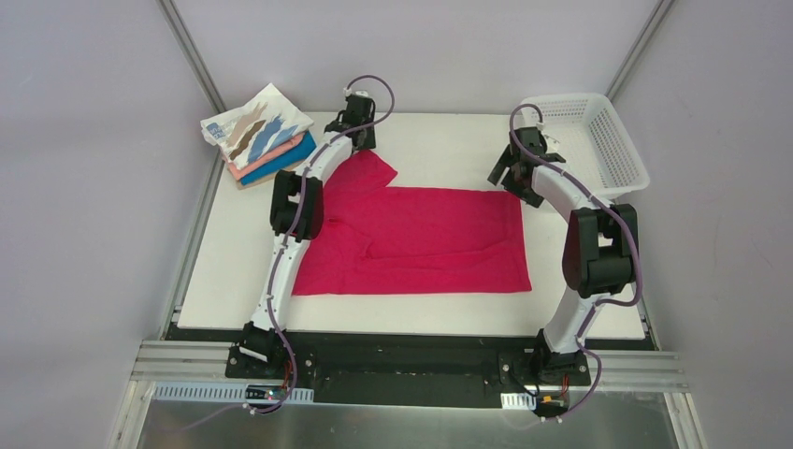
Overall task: Fold and stack the t-shirts
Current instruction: Grab the side of the flattened tshirt furthest away from the robot with both arms, then fold the other side of the tshirt into a rectangle
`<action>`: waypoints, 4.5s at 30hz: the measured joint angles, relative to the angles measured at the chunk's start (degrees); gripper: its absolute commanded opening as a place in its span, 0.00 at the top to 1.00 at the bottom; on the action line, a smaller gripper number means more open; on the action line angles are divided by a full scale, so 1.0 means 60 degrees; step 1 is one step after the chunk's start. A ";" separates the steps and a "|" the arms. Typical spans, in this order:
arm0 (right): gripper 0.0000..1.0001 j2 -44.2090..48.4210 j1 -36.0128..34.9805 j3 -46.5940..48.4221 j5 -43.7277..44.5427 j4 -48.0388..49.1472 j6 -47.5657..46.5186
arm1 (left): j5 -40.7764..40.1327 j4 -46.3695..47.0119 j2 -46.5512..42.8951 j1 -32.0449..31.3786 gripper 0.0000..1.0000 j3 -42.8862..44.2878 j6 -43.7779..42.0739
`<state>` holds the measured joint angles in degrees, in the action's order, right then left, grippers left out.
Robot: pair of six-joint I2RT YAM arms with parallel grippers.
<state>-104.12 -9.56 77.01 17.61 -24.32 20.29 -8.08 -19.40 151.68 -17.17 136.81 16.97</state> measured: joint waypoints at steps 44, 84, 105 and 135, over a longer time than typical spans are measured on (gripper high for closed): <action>0.48 -0.4204 -0.0095 0.4484 0.1931 -0.2251 0.1286 | -0.0998 0.0080 -0.4320 -0.0463 1.00 -0.5705 -0.0186; 1.00 -0.1428 -0.0790 0.1184 0.2718 -0.1155 0.0178 | -0.1231 -0.0849 -1.0695 -0.1213 1.00 -1.1355 0.2524; 1.00 0.0040 -0.0925 -0.0157 0.2816 -0.0739 -0.0364 | -0.1690 -0.3096 -1.3945 -0.3118 1.00 -1.3096 0.4841; 0.69 -0.0776 -0.0149 0.0080 0.1158 -0.0790 0.0783 | -0.1559 -0.3381 -1.3253 -0.3286 0.01 -1.3697 0.4677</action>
<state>-108.77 -10.46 77.49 24.56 -29.06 24.99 -17.43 -39.68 72.16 -36.88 54.63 45.04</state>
